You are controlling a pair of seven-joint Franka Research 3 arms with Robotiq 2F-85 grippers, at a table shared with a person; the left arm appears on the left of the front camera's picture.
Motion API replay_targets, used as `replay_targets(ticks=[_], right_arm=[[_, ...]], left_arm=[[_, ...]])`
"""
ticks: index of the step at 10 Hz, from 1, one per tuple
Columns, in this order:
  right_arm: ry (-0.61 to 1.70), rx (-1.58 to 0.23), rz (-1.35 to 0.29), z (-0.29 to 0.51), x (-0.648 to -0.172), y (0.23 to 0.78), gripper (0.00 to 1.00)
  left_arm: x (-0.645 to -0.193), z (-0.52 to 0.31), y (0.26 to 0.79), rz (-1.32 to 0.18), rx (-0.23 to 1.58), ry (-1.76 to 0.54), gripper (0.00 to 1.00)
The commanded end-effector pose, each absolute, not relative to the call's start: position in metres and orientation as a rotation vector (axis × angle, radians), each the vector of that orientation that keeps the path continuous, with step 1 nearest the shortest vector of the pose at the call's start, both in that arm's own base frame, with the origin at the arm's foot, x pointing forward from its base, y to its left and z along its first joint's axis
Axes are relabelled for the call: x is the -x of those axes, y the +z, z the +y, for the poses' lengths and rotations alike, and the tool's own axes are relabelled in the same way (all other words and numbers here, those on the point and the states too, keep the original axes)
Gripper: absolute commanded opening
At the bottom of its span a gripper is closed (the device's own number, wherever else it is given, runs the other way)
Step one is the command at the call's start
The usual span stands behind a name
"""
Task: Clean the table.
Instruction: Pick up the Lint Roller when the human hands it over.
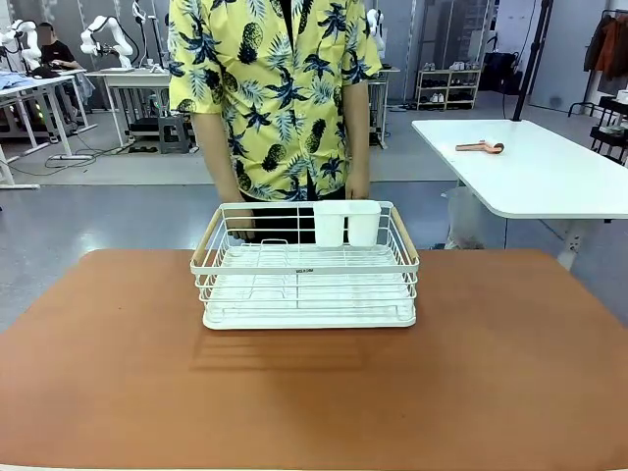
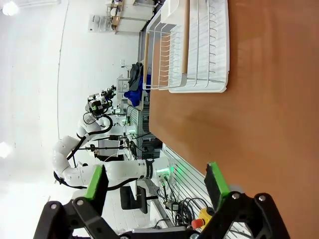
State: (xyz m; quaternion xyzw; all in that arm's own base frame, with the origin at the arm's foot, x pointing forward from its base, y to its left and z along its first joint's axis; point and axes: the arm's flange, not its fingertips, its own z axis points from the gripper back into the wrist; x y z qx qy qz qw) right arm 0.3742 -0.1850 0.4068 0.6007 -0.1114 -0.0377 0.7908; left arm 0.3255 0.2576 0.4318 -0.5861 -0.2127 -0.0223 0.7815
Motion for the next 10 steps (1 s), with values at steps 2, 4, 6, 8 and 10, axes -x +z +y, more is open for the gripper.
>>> replay_targets(ticks=[2,4,6,8,10], right_arm=[[-0.073,-1.299,-0.242,-0.1837,-0.3741,0.4087,1.0],[-0.073,-1.299,-0.242,-0.1837,-0.3741,0.4087,1.0],[-0.073,-1.299,-0.242,-0.1837,-0.3741,0.4087,1.0],[-0.073,-1.299,-0.242,-0.1837,-0.3741,0.4087,1.0],[-0.073,-1.299,-0.242,-0.1837,-0.3741,0.4087,1.0]], left_arm=[[-0.3239,0.259,0.4335,-0.469,1.271,-0.053,1.0],[-0.3239,0.259,0.4335,-0.469,1.271,-0.053,1.0],[-0.3239,0.259,0.4335,-0.469,1.271,-0.053,1.0],[-0.3239,0.259,0.4335,-0.469,1.271,-0.053,1.0],[-0.3239,0.259,0.4335,-0.469,1.271,-0.053,1.0]])
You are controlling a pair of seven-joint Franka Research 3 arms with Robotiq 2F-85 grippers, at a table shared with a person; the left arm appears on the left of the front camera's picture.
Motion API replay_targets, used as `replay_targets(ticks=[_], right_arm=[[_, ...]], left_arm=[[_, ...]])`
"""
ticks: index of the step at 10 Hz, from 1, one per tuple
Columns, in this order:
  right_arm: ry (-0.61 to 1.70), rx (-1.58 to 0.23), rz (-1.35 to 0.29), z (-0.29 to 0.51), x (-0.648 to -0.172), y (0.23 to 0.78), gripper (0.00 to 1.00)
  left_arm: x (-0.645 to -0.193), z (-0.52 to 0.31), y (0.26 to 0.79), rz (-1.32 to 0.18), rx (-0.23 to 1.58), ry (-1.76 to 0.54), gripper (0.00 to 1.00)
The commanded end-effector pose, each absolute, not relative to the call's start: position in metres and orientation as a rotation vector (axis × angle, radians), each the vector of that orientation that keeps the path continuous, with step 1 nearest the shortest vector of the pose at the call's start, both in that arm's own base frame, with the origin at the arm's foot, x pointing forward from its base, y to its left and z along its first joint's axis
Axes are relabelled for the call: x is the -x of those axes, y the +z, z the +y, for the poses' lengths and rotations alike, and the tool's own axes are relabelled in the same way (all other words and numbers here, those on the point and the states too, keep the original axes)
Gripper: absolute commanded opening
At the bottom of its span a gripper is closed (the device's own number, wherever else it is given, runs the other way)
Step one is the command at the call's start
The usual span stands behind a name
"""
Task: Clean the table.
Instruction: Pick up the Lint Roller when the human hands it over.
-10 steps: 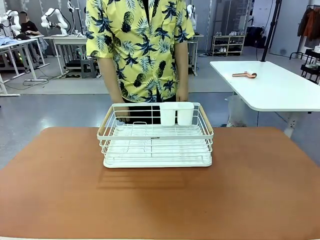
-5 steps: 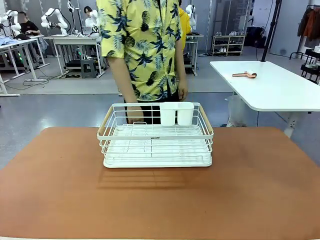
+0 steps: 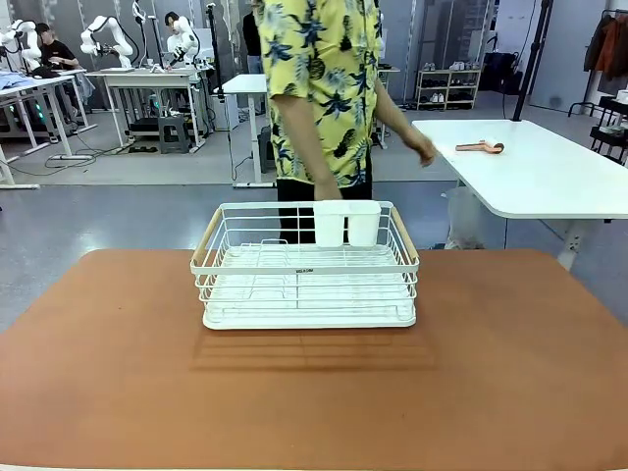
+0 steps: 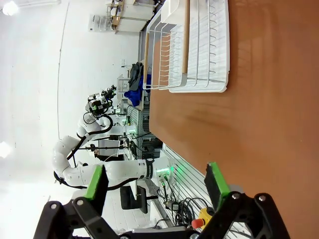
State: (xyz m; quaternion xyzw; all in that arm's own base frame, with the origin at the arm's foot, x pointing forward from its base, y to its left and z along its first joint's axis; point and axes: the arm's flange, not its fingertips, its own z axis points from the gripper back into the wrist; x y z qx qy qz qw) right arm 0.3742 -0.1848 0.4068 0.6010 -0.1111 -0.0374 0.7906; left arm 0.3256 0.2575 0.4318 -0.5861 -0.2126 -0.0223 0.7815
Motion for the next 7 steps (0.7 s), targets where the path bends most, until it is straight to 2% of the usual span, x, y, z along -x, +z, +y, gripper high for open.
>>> replay_targets(ticks=[1,7], right_arm=[[-0.073,-1.299,-0.242,-0.1837,-0.3741,0.4087,1.0],[-0.073,-1.299,-0.242,-0.1837,-0.3741,0.4087,1.0]], left_arm=[[-0.3239,0.259,0.4335,-0.469,1.271,-0.053,1.0],[-0.3239,0.259,0.4335,-0.469,1.271,-0.053,1.0]])
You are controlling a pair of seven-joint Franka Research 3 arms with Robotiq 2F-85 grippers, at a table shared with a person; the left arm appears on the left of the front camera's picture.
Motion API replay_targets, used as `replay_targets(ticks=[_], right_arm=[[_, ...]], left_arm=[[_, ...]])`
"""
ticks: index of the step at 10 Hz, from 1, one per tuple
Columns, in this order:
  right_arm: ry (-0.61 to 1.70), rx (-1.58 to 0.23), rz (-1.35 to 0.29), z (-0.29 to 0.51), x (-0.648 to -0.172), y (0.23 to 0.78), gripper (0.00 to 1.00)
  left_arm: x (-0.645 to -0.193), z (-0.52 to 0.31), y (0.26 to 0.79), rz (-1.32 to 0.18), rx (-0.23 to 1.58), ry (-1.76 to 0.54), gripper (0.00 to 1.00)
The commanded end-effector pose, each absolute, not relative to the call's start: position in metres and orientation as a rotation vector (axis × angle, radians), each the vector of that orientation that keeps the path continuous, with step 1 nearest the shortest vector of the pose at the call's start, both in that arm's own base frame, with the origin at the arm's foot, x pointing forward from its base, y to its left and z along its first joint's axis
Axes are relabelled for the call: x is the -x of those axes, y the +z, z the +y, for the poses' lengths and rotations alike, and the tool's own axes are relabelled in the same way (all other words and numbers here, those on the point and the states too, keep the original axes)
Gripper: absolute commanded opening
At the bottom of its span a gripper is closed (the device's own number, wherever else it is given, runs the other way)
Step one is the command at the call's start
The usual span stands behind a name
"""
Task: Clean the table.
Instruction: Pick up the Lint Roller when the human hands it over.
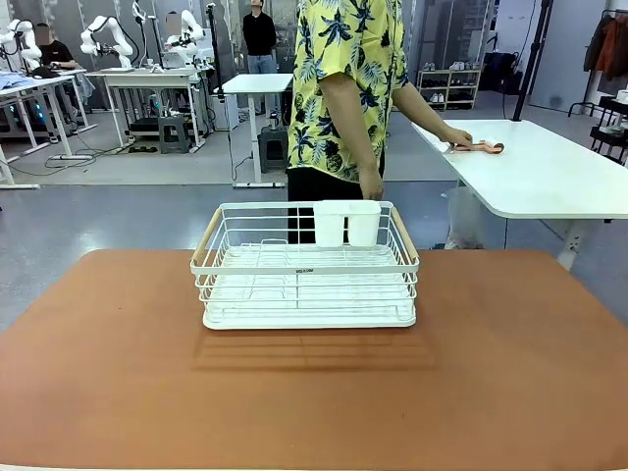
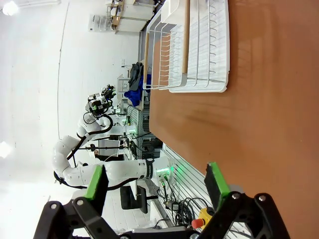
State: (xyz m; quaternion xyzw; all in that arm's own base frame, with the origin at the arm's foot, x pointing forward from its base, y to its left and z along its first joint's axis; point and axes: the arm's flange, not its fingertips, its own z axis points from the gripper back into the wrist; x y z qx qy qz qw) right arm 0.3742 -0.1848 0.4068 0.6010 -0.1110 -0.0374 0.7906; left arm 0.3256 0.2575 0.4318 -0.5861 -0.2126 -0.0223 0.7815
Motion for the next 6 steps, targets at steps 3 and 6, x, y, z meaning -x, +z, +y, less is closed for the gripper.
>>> replay_targets(ticks=[3,6], right_arm=[[-0.073,-1.299,-0.242,-0.1837,-0.3741,0.4087,1.0],[-0.073,-1.299,-0.242,-0.1837,-0.3741,0.4087,1.0]], left_arm=[[-0.3239,0.259,0.4335,-0.469,1.271,-0.053,1.0],[-0.3239,0.259,0.4335,-0.469,1.271,-0.053,1.0]])
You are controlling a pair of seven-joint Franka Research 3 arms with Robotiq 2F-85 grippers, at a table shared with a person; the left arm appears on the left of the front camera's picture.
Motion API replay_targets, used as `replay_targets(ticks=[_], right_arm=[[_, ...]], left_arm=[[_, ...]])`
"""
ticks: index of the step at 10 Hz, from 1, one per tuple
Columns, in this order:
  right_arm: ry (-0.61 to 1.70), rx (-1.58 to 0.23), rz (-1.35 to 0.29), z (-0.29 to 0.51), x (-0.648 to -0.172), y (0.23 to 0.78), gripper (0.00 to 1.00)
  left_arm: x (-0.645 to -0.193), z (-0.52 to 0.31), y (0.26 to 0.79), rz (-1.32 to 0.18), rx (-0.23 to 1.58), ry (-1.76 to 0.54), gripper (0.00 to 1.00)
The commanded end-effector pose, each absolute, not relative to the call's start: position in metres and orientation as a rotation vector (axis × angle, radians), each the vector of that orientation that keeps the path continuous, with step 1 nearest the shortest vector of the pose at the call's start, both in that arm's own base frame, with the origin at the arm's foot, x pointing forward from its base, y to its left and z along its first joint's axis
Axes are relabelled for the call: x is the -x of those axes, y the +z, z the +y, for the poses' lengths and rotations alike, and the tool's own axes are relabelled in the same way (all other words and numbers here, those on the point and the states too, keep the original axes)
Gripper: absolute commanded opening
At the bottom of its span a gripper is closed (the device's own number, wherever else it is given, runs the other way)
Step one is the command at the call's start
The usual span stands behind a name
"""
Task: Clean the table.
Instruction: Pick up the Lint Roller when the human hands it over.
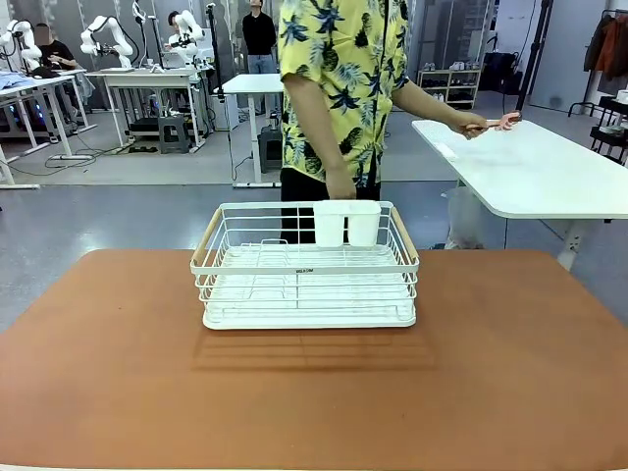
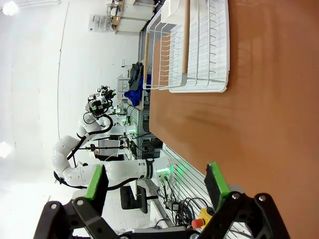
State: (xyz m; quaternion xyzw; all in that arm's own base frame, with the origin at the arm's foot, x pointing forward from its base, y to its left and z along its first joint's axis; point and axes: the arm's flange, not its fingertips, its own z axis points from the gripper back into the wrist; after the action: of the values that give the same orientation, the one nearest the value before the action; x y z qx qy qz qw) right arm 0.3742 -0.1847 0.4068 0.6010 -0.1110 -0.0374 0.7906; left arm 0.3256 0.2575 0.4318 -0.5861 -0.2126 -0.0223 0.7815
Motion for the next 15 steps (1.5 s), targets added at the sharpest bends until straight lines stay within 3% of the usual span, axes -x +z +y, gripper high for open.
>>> replay_targets(ticks=[1,15], right_arm=[[-0.073,-1.299,-0.242,-0.1837,-0.3741,0.4087,1.0],[-0.073,-1.299,-0.242,-0.1837,-0.3741,0.4087,1.0]], left_arm=[[-0.3239,0.259,0.4335,-0.469,1.271,-0.053,1.0],[-0.3239,0.259,0.4335,-0.469,1.271,-0.053,1.0]])
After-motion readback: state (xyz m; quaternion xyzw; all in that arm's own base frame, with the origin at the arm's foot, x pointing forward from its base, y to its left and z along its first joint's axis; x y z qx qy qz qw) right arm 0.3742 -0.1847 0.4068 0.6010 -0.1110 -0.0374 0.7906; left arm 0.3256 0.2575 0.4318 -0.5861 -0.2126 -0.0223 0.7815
